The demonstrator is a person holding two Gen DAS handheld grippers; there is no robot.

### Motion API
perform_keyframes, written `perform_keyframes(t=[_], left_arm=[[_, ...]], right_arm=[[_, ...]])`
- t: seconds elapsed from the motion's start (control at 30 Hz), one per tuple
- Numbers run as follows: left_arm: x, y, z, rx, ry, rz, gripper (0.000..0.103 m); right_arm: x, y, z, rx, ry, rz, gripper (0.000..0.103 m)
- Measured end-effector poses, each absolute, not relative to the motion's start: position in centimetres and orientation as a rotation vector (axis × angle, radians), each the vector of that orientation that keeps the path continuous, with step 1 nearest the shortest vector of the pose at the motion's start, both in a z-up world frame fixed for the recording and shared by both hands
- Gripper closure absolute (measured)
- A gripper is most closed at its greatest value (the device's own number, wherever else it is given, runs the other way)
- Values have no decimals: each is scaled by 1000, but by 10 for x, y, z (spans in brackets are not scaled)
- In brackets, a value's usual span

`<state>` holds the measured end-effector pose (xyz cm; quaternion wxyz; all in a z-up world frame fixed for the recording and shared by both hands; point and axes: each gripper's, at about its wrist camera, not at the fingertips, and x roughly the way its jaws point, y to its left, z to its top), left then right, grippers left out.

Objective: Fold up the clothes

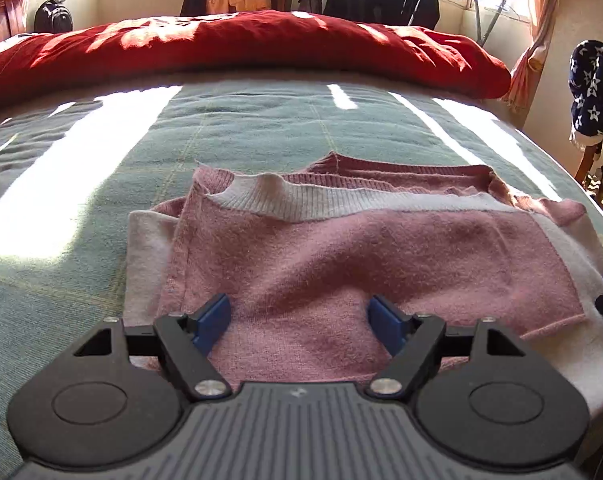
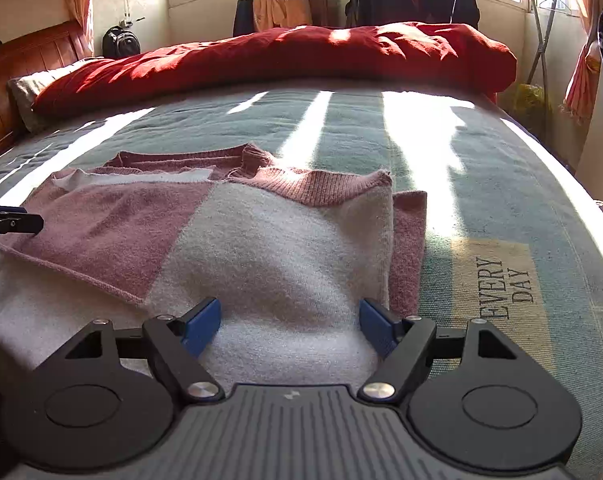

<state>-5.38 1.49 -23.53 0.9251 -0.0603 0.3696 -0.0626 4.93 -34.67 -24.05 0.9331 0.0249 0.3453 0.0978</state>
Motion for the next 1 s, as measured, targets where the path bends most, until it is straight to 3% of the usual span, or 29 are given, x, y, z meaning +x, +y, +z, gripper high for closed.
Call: perform_keyframes(t=[0.07,0.1,0.13,0.23,0.67,1.0], left_arm=[[-54,17,-228,-143,764,-131,25],[-53,12,-221,-127,757,-132,26],[-53,7,-214,-111,749,-137,27],[-48,-10,-196,-154,703,-290,24],[36,-46,-227,-166,804,-315,24],[-6,-113,-196,-170,821,-621,19]], right_arm=[[45,-348,-244,81,684,224,12],[46,-348,-246,103,685,244,1],[47,-345,-247,104,689,247,0],[52,-334,-248,63,710,221,0],[49,-329,-248,25,695,228,0],[40,-339,-222,189,703,302,0]])
